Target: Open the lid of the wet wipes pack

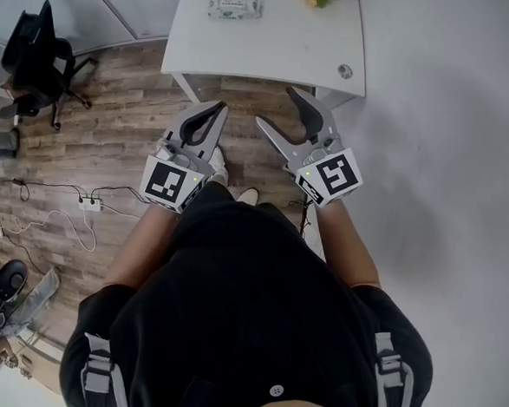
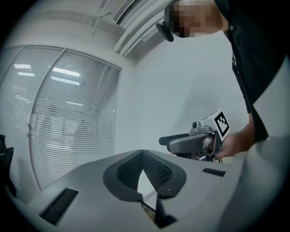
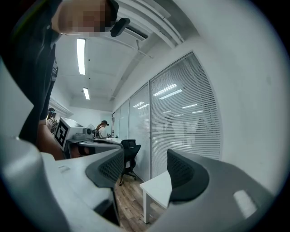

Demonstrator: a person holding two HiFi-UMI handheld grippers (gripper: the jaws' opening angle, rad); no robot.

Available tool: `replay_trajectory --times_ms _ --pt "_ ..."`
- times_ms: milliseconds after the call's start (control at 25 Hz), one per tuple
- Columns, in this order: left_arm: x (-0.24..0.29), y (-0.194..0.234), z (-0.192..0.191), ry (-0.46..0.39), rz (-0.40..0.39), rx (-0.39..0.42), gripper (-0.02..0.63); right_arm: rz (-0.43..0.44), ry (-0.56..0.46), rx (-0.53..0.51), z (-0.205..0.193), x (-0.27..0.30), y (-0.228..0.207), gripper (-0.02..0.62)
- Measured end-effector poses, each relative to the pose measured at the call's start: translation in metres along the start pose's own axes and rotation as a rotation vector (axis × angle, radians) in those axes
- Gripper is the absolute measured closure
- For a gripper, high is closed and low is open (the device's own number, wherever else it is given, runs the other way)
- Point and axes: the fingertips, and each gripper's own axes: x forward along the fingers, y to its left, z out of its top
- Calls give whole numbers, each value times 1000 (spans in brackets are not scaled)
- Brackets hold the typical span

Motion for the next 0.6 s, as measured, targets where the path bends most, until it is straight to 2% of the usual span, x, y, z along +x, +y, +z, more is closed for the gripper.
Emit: replay_trajectory --times_ms 280,600 --pt "34 45 1 6 -10 -13 598 0 23 -2 1 44 -36 287" --pt "60 101 5 -3 -21 -28 598 -2 47 -27 11 99 -57 287"
